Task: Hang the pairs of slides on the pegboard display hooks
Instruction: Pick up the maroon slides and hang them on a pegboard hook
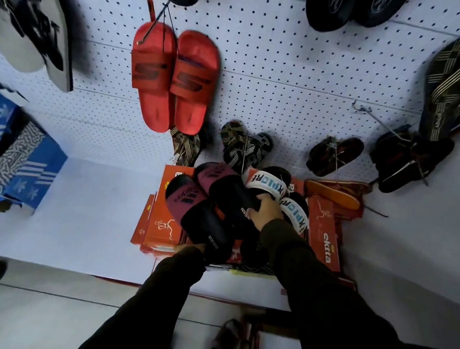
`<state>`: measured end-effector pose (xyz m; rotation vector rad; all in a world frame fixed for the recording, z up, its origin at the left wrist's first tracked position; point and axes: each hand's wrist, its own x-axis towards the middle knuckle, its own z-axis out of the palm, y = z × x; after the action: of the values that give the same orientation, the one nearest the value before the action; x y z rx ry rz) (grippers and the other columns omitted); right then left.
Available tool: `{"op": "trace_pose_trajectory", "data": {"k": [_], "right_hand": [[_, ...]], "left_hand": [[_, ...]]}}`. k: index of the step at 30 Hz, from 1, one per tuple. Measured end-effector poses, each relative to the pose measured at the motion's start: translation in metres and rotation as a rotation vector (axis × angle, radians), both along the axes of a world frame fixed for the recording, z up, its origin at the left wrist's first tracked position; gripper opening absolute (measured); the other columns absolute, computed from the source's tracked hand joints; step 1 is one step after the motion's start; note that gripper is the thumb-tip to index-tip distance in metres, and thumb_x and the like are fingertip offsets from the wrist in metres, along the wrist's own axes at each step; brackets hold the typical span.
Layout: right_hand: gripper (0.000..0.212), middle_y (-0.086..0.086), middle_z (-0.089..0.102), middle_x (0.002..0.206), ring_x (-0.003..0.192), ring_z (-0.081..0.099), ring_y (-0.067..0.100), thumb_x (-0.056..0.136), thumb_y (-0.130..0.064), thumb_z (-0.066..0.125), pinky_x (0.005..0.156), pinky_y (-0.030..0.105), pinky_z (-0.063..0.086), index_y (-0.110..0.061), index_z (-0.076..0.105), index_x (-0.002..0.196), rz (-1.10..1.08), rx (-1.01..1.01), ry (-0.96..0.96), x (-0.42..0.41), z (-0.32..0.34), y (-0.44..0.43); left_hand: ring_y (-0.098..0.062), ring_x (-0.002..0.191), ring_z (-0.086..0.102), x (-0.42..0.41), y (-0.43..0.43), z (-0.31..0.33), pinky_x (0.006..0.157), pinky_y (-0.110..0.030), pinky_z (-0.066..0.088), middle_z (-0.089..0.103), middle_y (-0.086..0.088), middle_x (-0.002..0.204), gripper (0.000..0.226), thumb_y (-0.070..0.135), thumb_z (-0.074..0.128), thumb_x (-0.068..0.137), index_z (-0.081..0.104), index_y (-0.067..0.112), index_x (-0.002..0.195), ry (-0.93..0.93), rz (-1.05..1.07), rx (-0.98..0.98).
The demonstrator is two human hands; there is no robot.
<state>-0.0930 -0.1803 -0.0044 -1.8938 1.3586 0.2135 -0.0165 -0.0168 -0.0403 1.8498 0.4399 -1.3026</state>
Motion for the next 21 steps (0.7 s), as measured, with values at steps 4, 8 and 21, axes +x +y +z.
{"op": "trace_pose_trajectory", "data": {"k": [4, 8, 21], "right_hand": [[0.072, 0.018, 0.062, 0.137, 0.125, 0.06, 0.035, 0.077, -0.019, 0.081, 0.106, 0.045, 0.05, -0.001, 0.052, 0.141, -0.149, 0.212, -0.046, -0.003, -0.003, -0.005], [0.062, 0.018, 0.066, 0.13, 0.116, 0.066, 0.036, 0.075, -0.011, 0.082, 0.097, 0.049, 0.056, 0.0, 0.061, 0.133, -0.221, 0.38, -0.106, -0.007, -0.003, 0.008], [0.06, 0.017, 0.065, 0.131, 0.119, 0.064, 0.036, 0.077, 0.01, 0.075, 0.075, 0.04, 0.058, 0.0, 0.056, 0.132, -0.397, 0.481, -0.644, 0.013, 0.059, 0.063]], "left_hand": [[-0.049, 0.122, 0.055, 0.005, 0.014, -0.013, 0.055, -0.039, 0.057, 0.054, -0.025, 0.139, 0.054, 0.006, 0.062, 0.089, 0.045, 0.003, 0.141, 0.03, 0.165, -0.086], [-0.051, 0.117, 0.058, 0.018, 0.037, -0.011, 0.092, -0.057, 0.052, 0.057, -0.031, 0.133, 0.051, 0.006, 0.067, 0.086, 0.052, -0.008, 0.132, 0.039, 0.177, -0.139], [-0.034, 0.108, 0.062, 0.071, 0.068, 0.07, 0.091, -0.046, 0.053, 0.061, -0.014, 0.114, 0.048, 0.01, 0.066, 0.088, 0.053, -0.001, 0.132, -0.336, 0.21, -0.428]]}}
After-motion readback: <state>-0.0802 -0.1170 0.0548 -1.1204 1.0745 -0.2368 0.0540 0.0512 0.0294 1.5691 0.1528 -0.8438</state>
